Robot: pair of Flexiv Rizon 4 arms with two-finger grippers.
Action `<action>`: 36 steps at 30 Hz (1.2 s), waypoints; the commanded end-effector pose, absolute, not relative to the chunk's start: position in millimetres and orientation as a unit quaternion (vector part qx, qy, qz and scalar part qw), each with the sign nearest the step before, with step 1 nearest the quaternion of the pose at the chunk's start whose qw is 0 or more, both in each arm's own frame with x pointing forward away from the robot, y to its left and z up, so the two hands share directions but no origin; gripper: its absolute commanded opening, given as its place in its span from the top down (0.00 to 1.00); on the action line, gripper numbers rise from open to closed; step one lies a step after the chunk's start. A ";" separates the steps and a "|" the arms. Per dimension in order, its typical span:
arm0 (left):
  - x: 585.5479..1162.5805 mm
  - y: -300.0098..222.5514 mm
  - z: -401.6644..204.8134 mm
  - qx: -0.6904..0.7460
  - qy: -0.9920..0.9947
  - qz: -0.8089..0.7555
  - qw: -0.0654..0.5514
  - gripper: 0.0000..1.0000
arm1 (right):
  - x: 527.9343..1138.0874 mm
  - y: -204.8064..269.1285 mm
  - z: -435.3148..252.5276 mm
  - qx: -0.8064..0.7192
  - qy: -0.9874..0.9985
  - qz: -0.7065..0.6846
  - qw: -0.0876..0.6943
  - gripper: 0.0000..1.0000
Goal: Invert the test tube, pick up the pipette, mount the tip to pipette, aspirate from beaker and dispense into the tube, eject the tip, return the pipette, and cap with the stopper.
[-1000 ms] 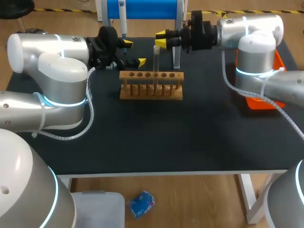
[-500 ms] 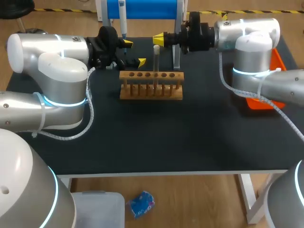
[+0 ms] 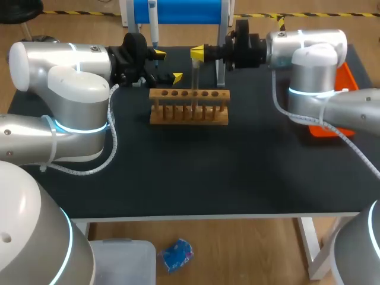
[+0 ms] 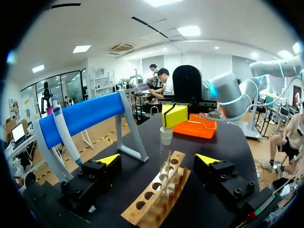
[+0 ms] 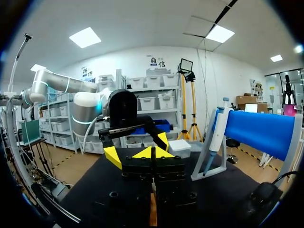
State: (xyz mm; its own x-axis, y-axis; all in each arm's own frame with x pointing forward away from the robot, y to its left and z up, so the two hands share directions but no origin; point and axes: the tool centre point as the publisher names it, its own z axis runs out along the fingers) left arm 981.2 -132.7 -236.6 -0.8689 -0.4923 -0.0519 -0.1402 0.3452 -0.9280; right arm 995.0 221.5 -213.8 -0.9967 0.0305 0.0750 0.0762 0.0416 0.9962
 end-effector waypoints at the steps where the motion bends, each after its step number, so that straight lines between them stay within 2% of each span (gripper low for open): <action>1: 981.6 -133.1 -237.8 -0.197 0.803 -0.538 0.165 0.00 | 997.8 222.1 -216.7 -0.037 -0.722 -0.691 0.019 1.00; 36: 981.6 -133.1 -237.8 -0.197 0.803 -0.538 0.165 0.00 | 998.9 219.7 -229.8 -0.051 -0.724 -0.687 0.023 1.00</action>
State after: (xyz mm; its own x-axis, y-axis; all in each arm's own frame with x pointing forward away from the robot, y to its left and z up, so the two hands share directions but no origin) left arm 981.2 -132.7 -236.6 -0.8689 -0.4923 -0.0519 -0.1402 0.3452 -0.9280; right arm 999.6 220.0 -225.2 -0.9935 0.0389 0.1069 0.1090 0.0564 0.9924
